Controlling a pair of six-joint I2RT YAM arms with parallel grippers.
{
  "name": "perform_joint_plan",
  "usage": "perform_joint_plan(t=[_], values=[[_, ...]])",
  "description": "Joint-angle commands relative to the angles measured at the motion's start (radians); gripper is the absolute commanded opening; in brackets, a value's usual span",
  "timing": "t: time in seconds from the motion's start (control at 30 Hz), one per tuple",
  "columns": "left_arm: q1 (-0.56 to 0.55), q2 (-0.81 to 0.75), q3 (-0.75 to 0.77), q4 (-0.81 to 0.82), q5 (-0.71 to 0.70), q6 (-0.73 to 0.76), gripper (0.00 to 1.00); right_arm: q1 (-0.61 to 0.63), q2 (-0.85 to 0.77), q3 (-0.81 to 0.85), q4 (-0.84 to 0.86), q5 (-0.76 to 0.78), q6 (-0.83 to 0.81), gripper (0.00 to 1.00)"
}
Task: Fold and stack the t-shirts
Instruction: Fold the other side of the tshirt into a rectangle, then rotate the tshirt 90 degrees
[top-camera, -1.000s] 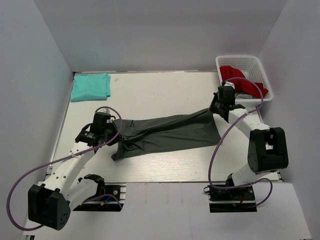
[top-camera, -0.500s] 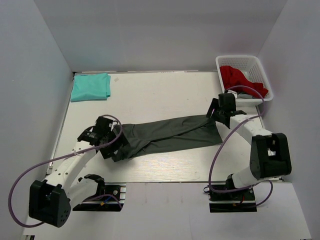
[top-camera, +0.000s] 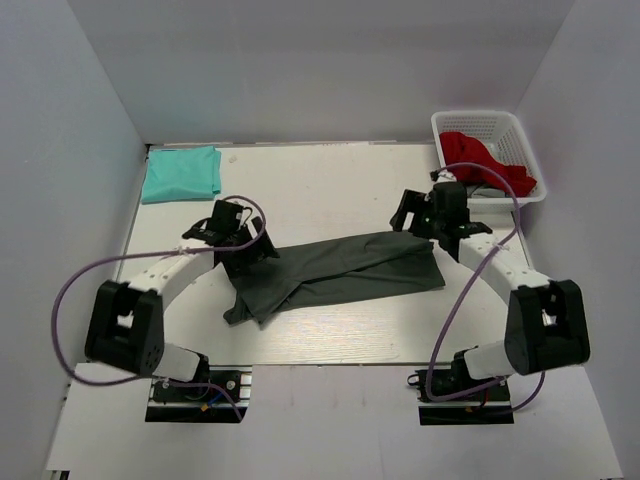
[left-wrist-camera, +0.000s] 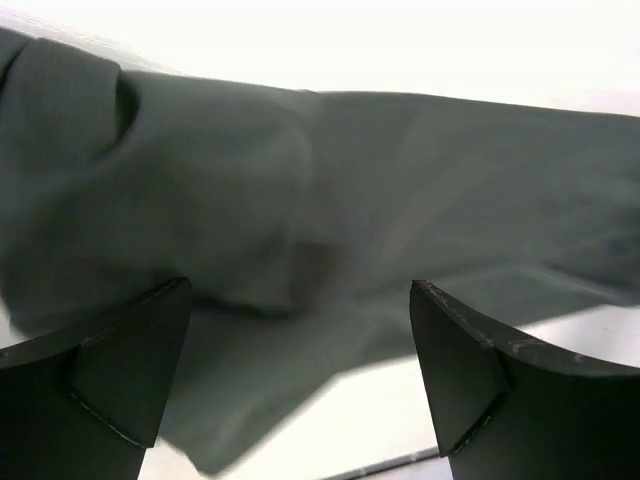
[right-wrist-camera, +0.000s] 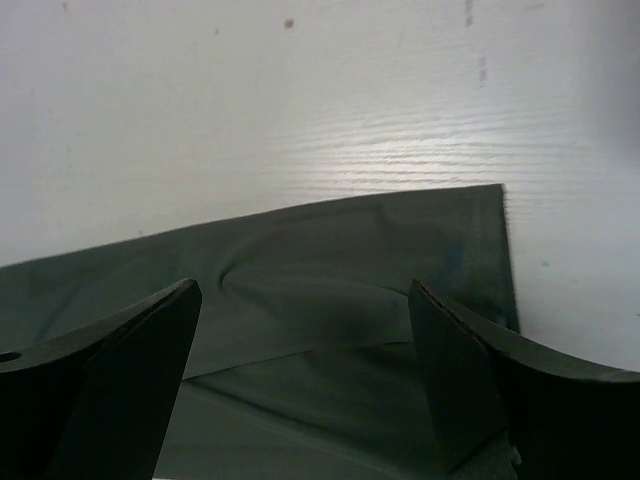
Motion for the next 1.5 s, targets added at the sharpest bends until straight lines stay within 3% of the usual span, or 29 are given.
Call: perform_joint_plan(t=[0.0,0.23,0.47,0.57,0.67,0.7,0.77,0.8,0.83,0.9,0.93,1.03,1.1,1.2,1.47], values=[[0.024,0.097,0.051,0.06,0.031,0.038,1.0,0.012,0.09,0.014,0.048,-0.097,-0.006,0.9],[0.033,0.283,0.12,0.045,-0.124,0.047,1.0,-0.002,0.24,-0.003,-0.027,0.032,0.069,0.9],[0.064,0.519,0.277,0.045,-0.164,0.07,1.0,-0.011,0.273,-0.093,-0.03,-0.043,0.112,0.9],[0.073,0.675,0.428,0.056,-0.14,0.098,1.0,-0.005,0.216,-0.156,-0.024,-0.061,0.123,0.9],[0.093,0.843,0.683,0.027,-0.13,0.133,1.0,0.016,0.121,-0.237,-0.022,-0.072,0.121,0.9],[0.093,0.975,0.872,-0.016,-0.13,0.142,1.0,0.05,0.101,-0.279,-0.019,-0.074,0.115,0.9],[0.084,1.132,1.105,-0.077,-0.12,0.172,1.0,0.099,0.02,-0.305,-0.112,-0.028,0.109,0.9],[0.084,1.214,1.355,-0.1,-0.08,0.187,1.0,0.196,0.011,-0.31,-0.136,-0.026,0.114,0.9],[0.075,1.377,1.478,-0.111,0.024,0.199,1.0,0.235,-0.003,-0.316,-0.153,-0.031,0.115,0.9],[0.064,1.502,1.692,-0.058,0.142,0.163,1.0,0.367,-0.009,-0.369,-0.148,-0.086,0.146,0.9],[0.064,1.532,1.678,0.106,0.254,0.135,1.0,0.393,-0.012,-0.385,-0.136,-0.107,0.152,0.9],[0.053,1.541,1.554,0.4,0.353,-0.035,1.0,0.539,-0.002,-0.413,-0.082,-0.178,0.125,0.9],[0.041,1.605,1.664,0.392,0.344,-0.066,1.0,0.645,0.058,-0.379,-0.091,-0.192,0.092,0.9],[0.016,1.603,1.628,0.534,0.383,-0.081,1.0,0.749,0.122,-0.354,-0.053,-0.252,0.01,0.9],[-0.014,1.59,1.644,0.623,0.332,-0.092,1.0,0.86,0.136,-0.23,-0.018,-0.318,-0.144,0.9]])
